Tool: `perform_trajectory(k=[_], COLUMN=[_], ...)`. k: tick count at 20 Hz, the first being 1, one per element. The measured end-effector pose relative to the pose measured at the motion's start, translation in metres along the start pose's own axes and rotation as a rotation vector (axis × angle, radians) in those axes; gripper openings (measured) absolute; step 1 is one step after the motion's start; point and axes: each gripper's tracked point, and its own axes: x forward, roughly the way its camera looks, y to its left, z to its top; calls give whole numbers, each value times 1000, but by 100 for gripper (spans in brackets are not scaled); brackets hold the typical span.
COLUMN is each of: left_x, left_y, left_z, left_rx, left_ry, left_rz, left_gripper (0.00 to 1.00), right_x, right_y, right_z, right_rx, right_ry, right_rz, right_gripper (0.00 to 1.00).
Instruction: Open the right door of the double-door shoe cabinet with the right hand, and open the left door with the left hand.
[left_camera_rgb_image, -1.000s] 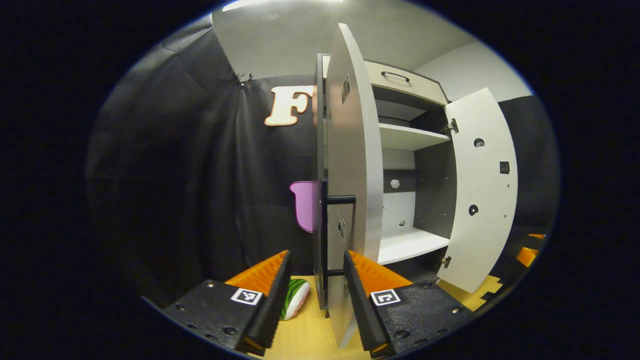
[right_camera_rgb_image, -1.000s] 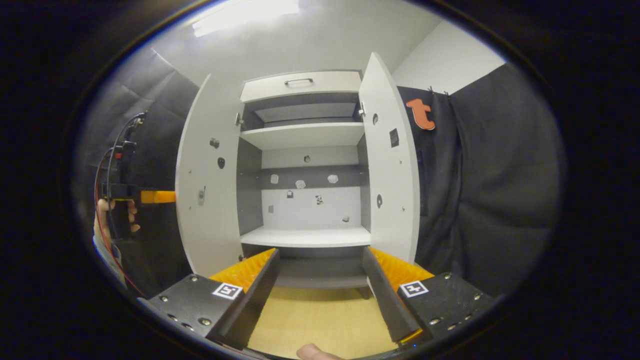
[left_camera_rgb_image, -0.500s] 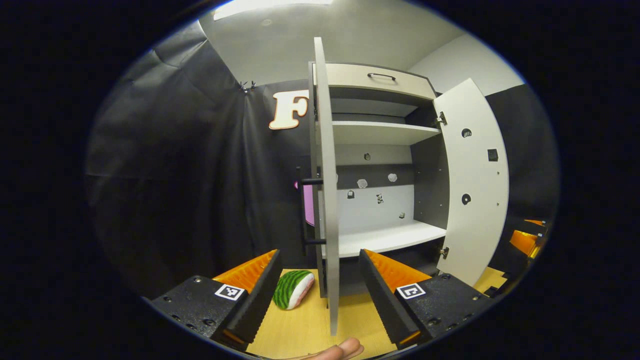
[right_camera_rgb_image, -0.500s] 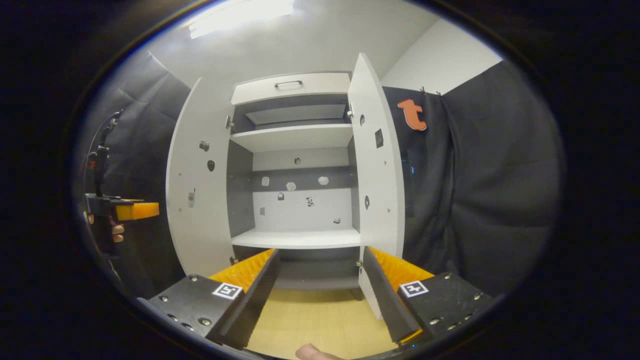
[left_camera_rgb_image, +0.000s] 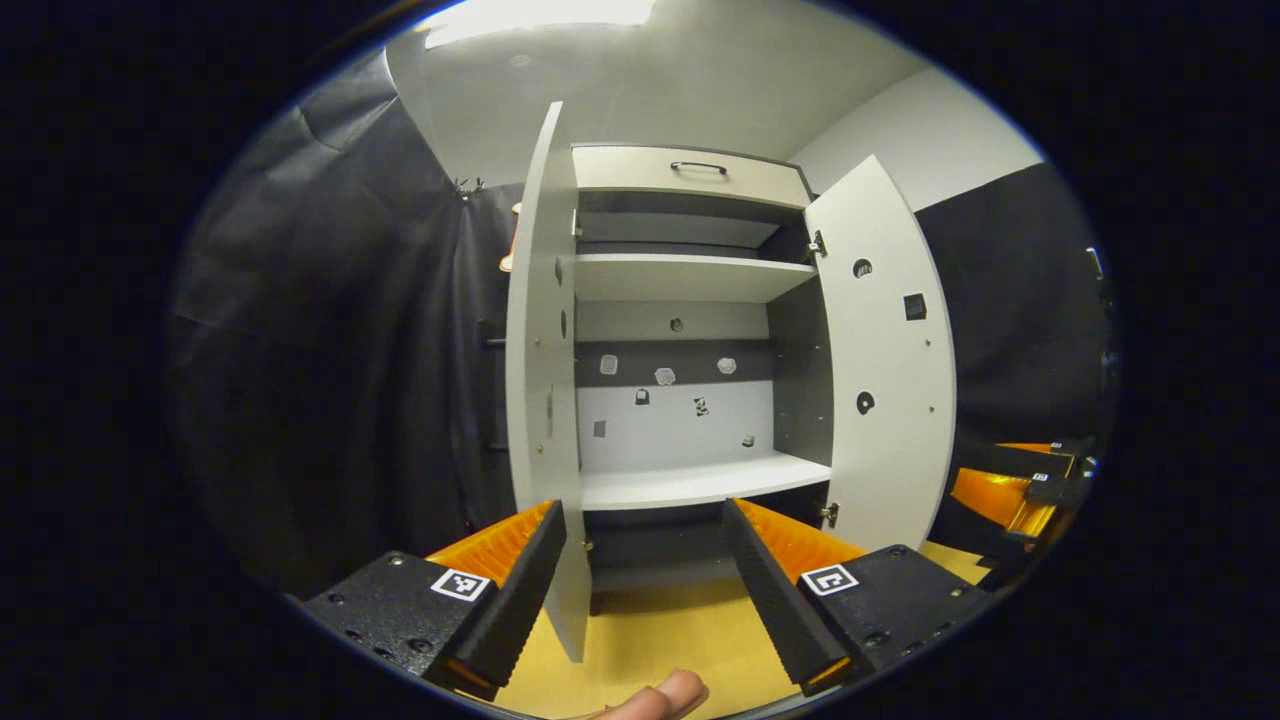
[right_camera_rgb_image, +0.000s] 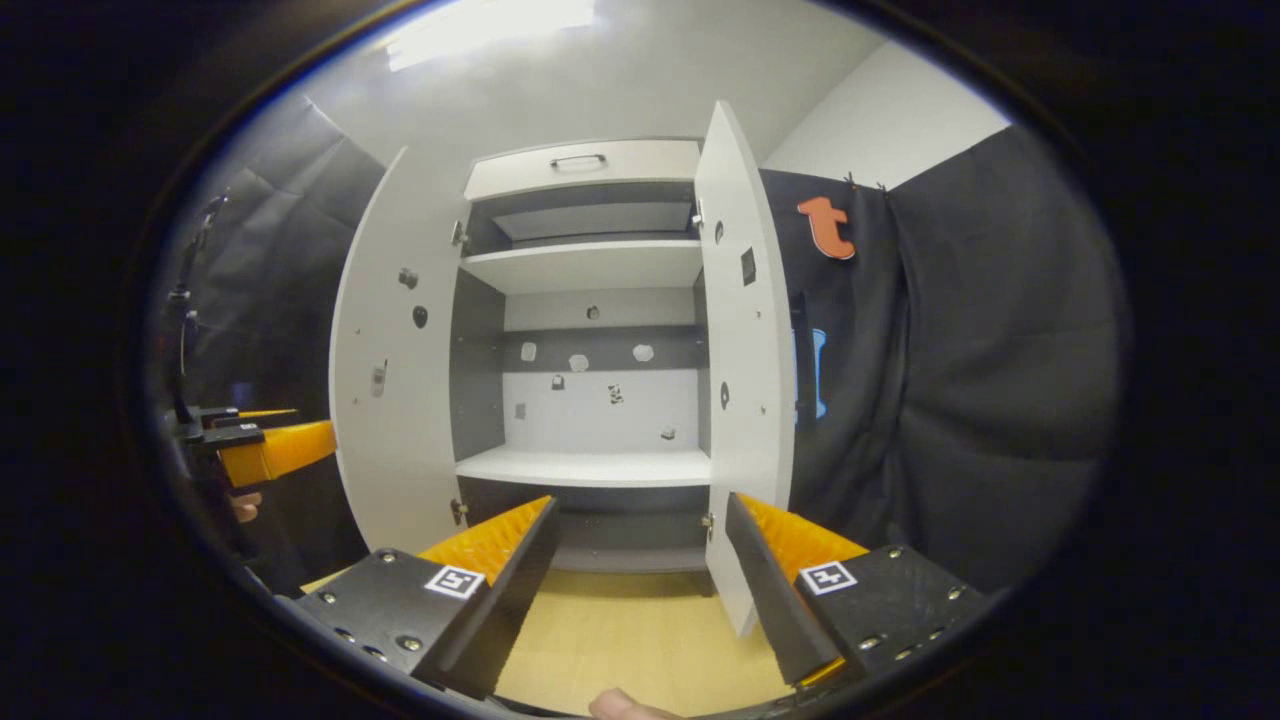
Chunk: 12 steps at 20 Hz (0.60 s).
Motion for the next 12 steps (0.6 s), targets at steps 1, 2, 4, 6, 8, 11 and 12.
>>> perform_trajectory(k=[1, 2, 4, 6, 8, 11, 12], left_x=[-1, -1, -2, -2, -4, -6, -6], left_y=[-5, -11, -21, -24, -30, -39, -42], left_z=[-2, -5, -11, -19, -32, -50, -53], left_rx=[-10, -25, -44, -57, -70, -99, -97], left_ry=[2, -1, 4, 5, 14, 46, 52], left_rz=[0, -2, -1, 21, 35, 35, 29], left_gripper=[98, 97, 100, 98, 99, 96, 94], right_x=[0, -1, 0, 0, 1, 2, 1], right_y=[-1, -1, -3, -2, 0, 5, 7], right_z=[-1, -3, -6, -9, -12, -15, -17], right_rx=[-1, -2, -11, -19, -20, -20, -22], right_ry=[0, 2, 7, 12, 16, 19, 21], right_rz=[3, 5, 11, 18, 29, 48, 54], right_gripper=[98, 98, 98, 99, 97, 97, 98])
